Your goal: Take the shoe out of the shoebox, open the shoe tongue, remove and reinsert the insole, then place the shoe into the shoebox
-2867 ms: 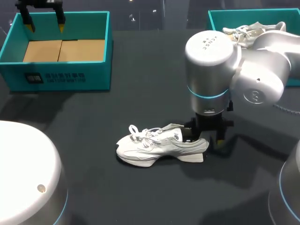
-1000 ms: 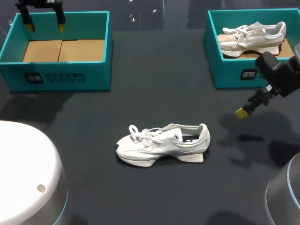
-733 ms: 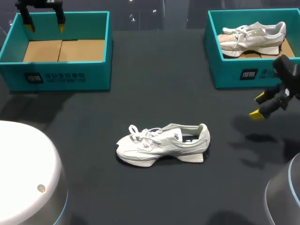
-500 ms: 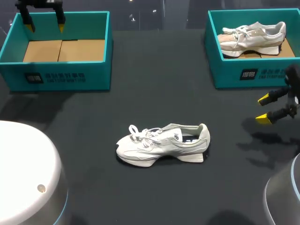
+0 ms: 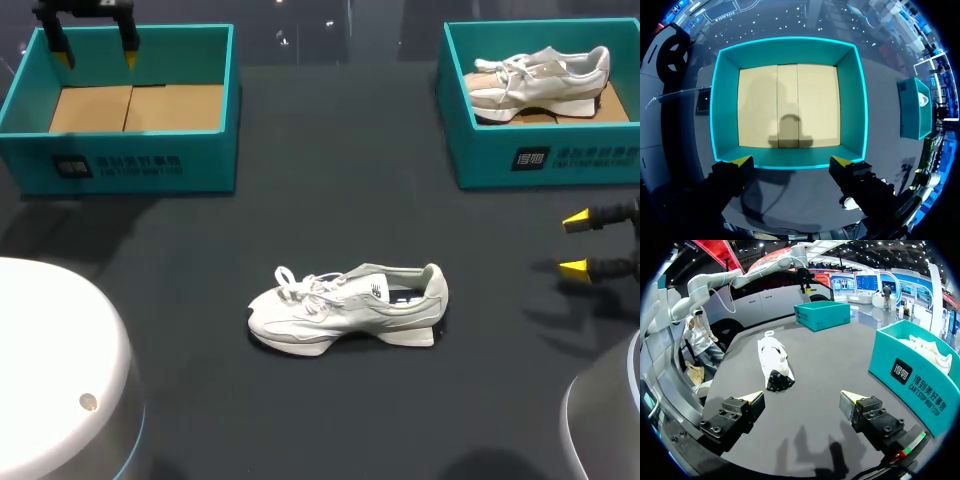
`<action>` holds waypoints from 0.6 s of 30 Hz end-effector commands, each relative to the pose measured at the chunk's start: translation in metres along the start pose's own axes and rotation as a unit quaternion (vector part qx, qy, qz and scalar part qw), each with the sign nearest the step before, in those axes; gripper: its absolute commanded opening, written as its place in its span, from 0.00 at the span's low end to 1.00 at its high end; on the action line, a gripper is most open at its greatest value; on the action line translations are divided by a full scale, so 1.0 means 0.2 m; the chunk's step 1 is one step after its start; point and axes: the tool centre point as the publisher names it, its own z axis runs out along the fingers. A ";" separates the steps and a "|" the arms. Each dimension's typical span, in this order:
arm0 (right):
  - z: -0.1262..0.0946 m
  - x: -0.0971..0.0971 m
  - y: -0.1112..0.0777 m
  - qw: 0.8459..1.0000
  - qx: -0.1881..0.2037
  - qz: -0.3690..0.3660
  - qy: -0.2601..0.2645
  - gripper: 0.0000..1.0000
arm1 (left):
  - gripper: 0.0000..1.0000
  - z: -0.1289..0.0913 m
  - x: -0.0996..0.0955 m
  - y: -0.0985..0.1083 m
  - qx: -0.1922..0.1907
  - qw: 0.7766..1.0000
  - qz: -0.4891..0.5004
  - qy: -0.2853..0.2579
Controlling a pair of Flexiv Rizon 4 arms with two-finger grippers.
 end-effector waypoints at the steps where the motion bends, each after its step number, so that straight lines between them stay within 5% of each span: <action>1: 0.00 -0.01 -0.05 1.000 -0.030 -0.009 0.004 1.00 | 1.00 0.00 0.00 0.00 0.000 1.000 0.000 0.000; 14: 0.00 -0.01 -0.06 0.999 -0.032 -0.011 0.010 1.00 | 1.00 0.00 0.00 0.00 0.000 1.000 0.000 0.000; 18: 0.01 0.02 -0.09 0.996 -0.052 -0.075 0.013 1.00 | 1.00 0.00 0.00 0.00 0.000 1.000 0.000 0.000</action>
